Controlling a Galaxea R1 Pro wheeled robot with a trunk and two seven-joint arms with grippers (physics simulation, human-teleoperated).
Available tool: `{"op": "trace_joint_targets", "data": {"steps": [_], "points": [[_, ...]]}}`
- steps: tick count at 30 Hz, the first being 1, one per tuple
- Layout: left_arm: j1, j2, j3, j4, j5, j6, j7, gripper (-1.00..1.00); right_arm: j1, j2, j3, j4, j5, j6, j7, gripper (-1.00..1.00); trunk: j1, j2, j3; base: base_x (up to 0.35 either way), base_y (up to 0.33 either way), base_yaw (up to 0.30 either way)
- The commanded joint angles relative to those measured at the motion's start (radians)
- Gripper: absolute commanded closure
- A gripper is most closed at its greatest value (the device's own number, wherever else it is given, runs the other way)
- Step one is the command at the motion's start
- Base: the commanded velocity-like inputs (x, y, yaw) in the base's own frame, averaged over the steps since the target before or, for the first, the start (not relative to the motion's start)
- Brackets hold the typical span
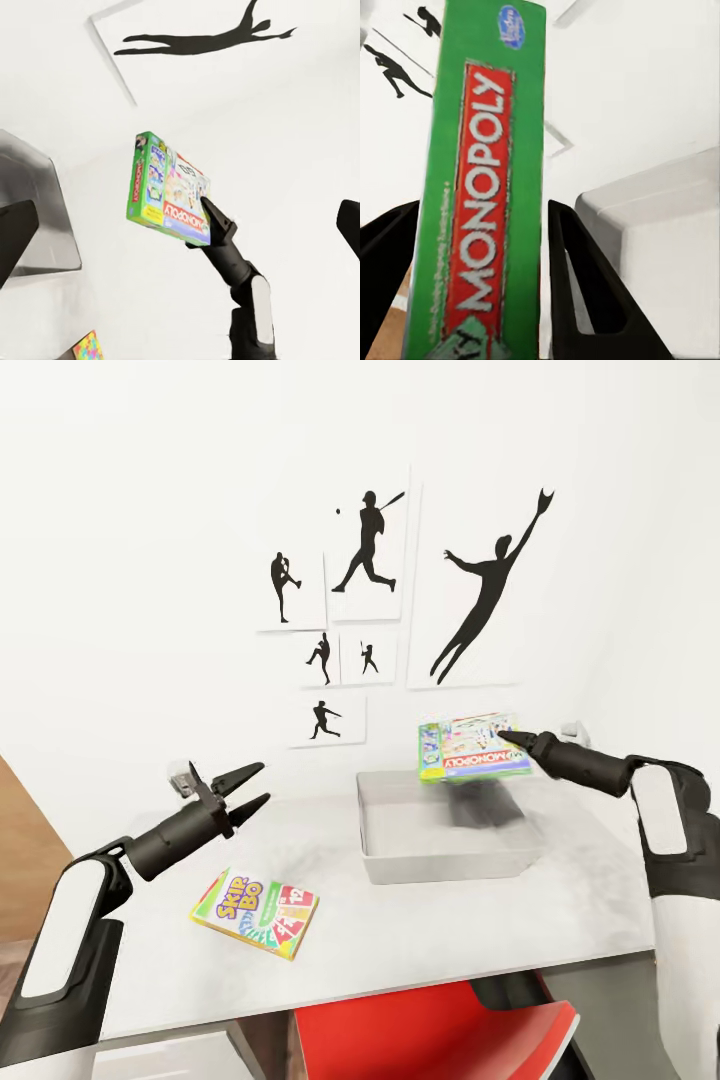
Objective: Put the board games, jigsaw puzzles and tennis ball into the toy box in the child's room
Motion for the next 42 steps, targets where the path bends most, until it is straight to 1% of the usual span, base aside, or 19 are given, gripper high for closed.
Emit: {"op": "trace_joint_targets", "data": {"steps": [1, 2, 3, 5, 7, 8, 11, 14, 15, 17, 20, 24, 26, 29, 30, 33, 39, 41, 42], "points": [[-0.002, 0.002, 0.003, 0.000, -0.010, 0.004, -0.010, -1.00, -0.049, 0.001, 0.013, 0.054, 0.004, 0.005, 0.001, 1.00, 0.000, -0.003, -0.002, 0.000, 0.000, 0.000], [-0.002, 0.002, 0.003, 0.000, -0.010, 0.004, -0.010, -1.00, -0.096, 0.002, 0.028, 0.109, 0.004, 0.005, -0.007, 1.00, 0.000, -0.003, -0.002, 0.000, 0.000, 0.000], [-0.002, 0.002, 0.003, 0.000, -0.010, 0.004, -0.010, -1.00, -0.096, 0.002, 0.028, 0.109, 0.004, 0.005, -0.007, 1.00, 0.000, -0.003, -0.002, 0.000, 0.000, 0.000], [-0.004, 0.002, 0.004, 0.000, -0.011, 0.004, -0.009, -1.00, -0.192, 0.007, 0.068, 0.230, 0.003, 0.005, -0.019, 1.00, 0.000, -0.003, -0.002, 0.000, 0.000, 0.000], [-0.007, 0.000, 0.003, 0.000, -0.012, 0.004, -0.008, -1.00, -0.287, 0.019, 0.110, 0.366, 0.003, 0.005, -0.026, 1.00, 0.000, -0.003, -0.002, 0.000, 0.000, 0.000], [-0.007, 0.000, 0.003, 0.000, -0.012, 0.004, -0.008, -1.00, -0.287, 0.019, 0.110, 0.366, 0.003, 0.005, -0.026, 1.00, 0.000, -0.003, -0.002, 0.000, 0.000, 0.000], [-0.011, -0.004, 0.002, 0.000, -0.012, 0.005, -0.007, -1.00, -0.424, 0.056, 0.159, 0.555, 0.004, 0.005, -0.028, 1.00, 0.000, -0.003, -0.002, 0.000, 0.000, 0.000], [-0.017, -0.009, -0.002, 0.003, -0.012, 0.005, -0.005, -1.00, -0.514, 0.097, 0.187, 0.666, 0.006, 0.005, -0.028, 1.00, 0.000, -0.003, -0.002, 0.000, 0.000, 0.000], [-0.022, -0.017, -0.022, 0.017, -0.016, 0.003, -0.001, -1.00, -0.548, 0.113, 0.197, 0.708, 0.006, 0.005, -0.028, 1.00, 0.000, -0.003, -0.002, 0.000, 0.000, 0.000], [-0.036, -0.029, -0.056, 0.040, -0.016, 0.002, 0.005, -1.00, -0.565, 0.121, 0.203, 0.734, 0.006, 0.005, -0.026, 1.00, 0.000, -0.003, -0.002, 0.000, 0.000, 0.000], [-0.069, -0.046, -0.105, 0.064, -0.013, 0.000, 0.016, -1.00, -0.560, 0.129, 0.211, 0.747, 0.007, 0.005, -0.018, 1.00, 0.000, -0.003, -0.002, 0.000, 0.000, 0.000], [-0.091, -0.057, -0.138, 0.049, -0.008, 0.001, 0.031, -1.00, -0.535, 0.131, 0.219, 0.717, 0.008, 0.005, -0.008, 1.00, 0.000, -0.003, -0.003, 0.000, 0.000, 0.000], [-0.097, -0.059, -0.144, 0.043, -0.008, 0.001, 0.036, -1.00, -0.524, 0.124, 0.222, 0.705, 0.007, 0.005, -0.006, 1.00, 0.000, -0.003, -0.004, 0.000, 0.000, 0.000], [-0.101, -0.057, -0.148, 0.041, -0.006, 0.001, 0.041, -1.00, -0.514, 0.102, 0.225, 0.697, 0.007, 0.005, -0.004, 1.00, 0.000, -0.003, -0.008, 0.000, 0.000, 0.000], [-0.101, -0.057, -0.148, 0.041, -0.006, 0.001, 0.041, -1.00, -0.514, 0.102, 0.225, 0.697, 0.007, 0.005, -0.004, 1.00, 0.000, -0.003, -0.009, 0.000, 0.000, 0.000], [-0.102, -0.055, -0.150, 0.037, -0.005, 0.001, 0.042, -1.00, -0.507, 0.080, 0.229, 0.694, 0.006, 0.005, -0.003, 1.00, 0.000, -0.003, -0.013, 0.000, 0.000, 0.000], [-0.098, -0.062, -0.155, 0.035, -0.006, 0.000, 0.047, -1.00, -0.498, 0.032, 0.235, 0.713, 0.006, 0.005, -0.002, 1.00, 0.000, -0.003, -0.022, 0.000, 0.000, 0.000], [-0.098, -0.061, -0.155, 0.034, -0.006, 0.000, 0.047, -1.00, -0.497, 0.022, 0.237, 0.718, 0.006, 0.005, -0.002, 1.00, 0.000, -0.003, -0.025, 0.000, 0.000, 0.000], [-0.098, -0.061, -0.155, 0.034, -0.006, 0.000, 0.047, -1.00, -0.497, 0.022, 0.237, 0.718, 0.006, 0.005, -0.002, 1.00, 0.000, -0.003, -0.027, 0.000, 0.000, 0.000]]}}
